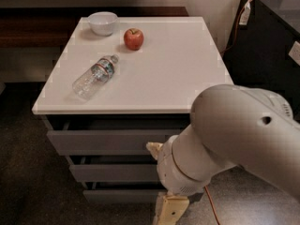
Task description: Pick coke can from bottom drawer and place on counter
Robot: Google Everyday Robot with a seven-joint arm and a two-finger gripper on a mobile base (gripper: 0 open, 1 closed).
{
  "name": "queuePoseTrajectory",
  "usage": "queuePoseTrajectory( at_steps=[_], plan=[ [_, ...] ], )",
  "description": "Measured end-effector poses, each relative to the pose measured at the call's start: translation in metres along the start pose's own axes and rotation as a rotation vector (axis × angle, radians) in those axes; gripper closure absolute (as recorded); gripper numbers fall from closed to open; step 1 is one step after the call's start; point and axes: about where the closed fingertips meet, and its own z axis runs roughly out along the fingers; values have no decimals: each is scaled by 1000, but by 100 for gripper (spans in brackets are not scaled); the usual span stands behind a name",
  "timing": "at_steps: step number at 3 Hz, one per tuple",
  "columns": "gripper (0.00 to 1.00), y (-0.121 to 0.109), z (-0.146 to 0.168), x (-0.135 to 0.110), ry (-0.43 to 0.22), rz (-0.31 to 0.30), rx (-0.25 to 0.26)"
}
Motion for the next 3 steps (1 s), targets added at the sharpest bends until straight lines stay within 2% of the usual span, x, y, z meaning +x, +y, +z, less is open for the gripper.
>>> queuePoseTrajectory(
  at_steps=[1, 2, 3],
  plan=[
    [0, 5, 32, 10, 75, 47, 11],
    [0, 6, 39, 15, 94, 98, 17],
    [0, 6, 39, 15, 94, 98, 17]
  ],
)
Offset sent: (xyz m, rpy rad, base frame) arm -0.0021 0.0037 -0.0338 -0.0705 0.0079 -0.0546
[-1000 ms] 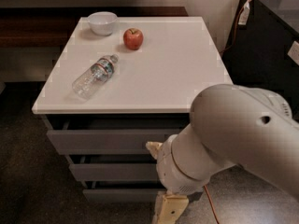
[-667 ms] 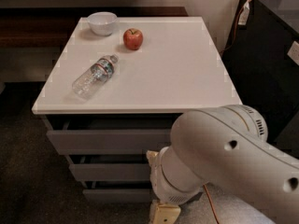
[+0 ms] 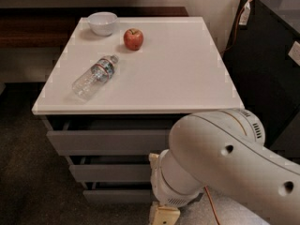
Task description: Pick coke can from bottom drawer and place on counter
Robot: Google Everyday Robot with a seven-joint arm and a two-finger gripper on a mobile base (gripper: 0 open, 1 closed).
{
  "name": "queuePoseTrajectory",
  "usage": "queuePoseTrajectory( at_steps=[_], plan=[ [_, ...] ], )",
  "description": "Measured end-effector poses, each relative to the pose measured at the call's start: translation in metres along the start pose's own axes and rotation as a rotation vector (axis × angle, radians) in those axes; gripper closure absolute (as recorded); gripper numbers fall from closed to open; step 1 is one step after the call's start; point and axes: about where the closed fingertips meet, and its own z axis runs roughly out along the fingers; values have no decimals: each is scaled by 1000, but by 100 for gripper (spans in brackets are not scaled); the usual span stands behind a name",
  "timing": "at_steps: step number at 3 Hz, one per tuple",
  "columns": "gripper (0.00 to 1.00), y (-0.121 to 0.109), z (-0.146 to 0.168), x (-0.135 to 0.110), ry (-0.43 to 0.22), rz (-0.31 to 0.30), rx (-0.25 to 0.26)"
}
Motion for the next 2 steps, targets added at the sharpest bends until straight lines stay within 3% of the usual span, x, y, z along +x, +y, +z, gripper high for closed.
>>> queuePoseTrajectory(
  at_steps=[1, 2],
  plan=[
    [0, 0, 15, 3, 55, -11, 10],
    [0, -20, 63, 28, 162, -27, 25]
  ],
)
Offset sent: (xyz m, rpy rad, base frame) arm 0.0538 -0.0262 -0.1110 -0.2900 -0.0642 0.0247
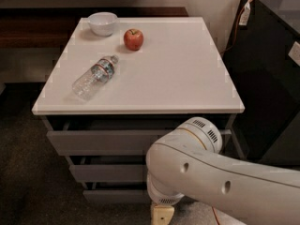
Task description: Pick coke can from bottom drawer and place on counter
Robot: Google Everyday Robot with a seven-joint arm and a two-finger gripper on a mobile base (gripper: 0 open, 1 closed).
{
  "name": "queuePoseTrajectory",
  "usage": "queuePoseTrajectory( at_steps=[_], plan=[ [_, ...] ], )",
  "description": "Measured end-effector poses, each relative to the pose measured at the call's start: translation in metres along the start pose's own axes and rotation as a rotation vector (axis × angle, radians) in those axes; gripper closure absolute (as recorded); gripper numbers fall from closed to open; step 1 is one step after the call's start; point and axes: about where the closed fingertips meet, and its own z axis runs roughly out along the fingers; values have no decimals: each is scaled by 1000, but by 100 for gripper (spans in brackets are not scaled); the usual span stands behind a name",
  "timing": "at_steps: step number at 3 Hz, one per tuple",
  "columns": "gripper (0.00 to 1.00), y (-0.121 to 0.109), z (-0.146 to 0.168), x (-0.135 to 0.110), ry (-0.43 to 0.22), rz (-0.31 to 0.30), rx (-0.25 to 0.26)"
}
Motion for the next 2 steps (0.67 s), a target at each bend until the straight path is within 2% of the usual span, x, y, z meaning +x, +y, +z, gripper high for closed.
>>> queuePoseTrajectory(
  at_steps=[1, 2],
  plan=[
    [0, -17, 36, 20, 64, -22, 1],
    [0, -30, 72, 49, 78, -37, 1]
  ],
)
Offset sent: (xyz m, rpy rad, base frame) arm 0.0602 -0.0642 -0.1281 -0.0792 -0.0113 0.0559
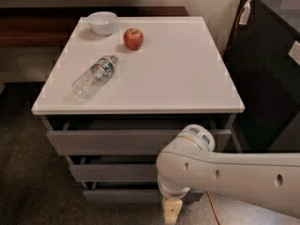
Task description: Pick coke can from bottom drawer and place on counter
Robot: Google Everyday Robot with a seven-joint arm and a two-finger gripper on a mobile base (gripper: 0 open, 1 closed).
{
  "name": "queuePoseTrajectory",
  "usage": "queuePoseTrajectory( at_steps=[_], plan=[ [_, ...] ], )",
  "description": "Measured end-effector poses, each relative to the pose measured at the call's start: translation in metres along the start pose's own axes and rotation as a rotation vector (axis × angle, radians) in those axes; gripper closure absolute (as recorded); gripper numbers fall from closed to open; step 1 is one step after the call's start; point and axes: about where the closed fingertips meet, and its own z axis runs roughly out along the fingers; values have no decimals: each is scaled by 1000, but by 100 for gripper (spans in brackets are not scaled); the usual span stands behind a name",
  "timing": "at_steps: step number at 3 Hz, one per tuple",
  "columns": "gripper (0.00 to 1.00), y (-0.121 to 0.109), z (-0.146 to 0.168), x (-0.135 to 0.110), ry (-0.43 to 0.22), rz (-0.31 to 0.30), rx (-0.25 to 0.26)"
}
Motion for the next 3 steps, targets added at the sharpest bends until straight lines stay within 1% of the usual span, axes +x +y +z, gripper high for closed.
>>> queuePoseTrajectory(
  at_steps=[1, 2, 3],
  plan=[
    [0, -2, 50, 13, -109, -21, -4],
    [0, -4, 87, 11, -217, -79, 17],
    [0, -5, 114, 3, -250, -133, 44]
  ],
)
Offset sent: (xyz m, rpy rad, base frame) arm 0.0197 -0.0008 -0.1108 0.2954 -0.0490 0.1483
